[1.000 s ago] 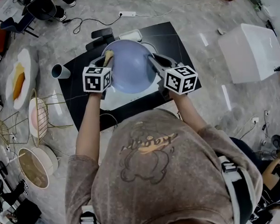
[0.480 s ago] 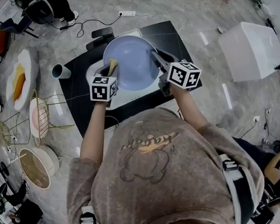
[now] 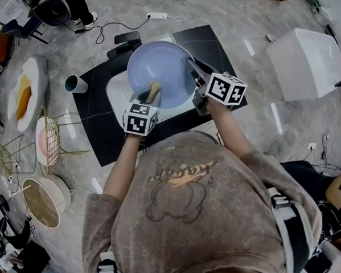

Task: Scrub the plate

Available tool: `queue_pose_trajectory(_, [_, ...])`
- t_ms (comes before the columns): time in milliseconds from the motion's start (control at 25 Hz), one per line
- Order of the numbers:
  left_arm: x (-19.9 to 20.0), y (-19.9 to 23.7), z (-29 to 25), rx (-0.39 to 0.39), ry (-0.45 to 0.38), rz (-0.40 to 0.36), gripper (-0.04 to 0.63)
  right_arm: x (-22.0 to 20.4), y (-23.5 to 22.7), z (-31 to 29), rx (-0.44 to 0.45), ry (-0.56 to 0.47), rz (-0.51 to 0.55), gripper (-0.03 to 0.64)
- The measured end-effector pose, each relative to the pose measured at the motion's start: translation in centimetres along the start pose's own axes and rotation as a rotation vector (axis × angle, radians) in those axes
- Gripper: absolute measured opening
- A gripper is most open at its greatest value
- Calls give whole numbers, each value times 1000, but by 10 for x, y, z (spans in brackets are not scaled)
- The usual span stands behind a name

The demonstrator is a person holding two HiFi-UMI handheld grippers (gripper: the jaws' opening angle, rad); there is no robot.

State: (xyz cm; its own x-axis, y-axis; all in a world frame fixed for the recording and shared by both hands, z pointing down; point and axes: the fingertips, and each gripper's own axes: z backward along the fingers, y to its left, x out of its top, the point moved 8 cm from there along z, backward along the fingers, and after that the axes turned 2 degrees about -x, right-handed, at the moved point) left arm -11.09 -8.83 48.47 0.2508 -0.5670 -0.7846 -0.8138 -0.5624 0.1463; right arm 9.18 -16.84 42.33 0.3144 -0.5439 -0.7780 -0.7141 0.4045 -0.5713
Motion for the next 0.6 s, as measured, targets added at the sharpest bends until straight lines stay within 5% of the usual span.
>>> queue_pose_trajectory(600, [18, -51, -15, -266, -8, -36, 78, -10, 13, -12, 19, 4, -41, 67])
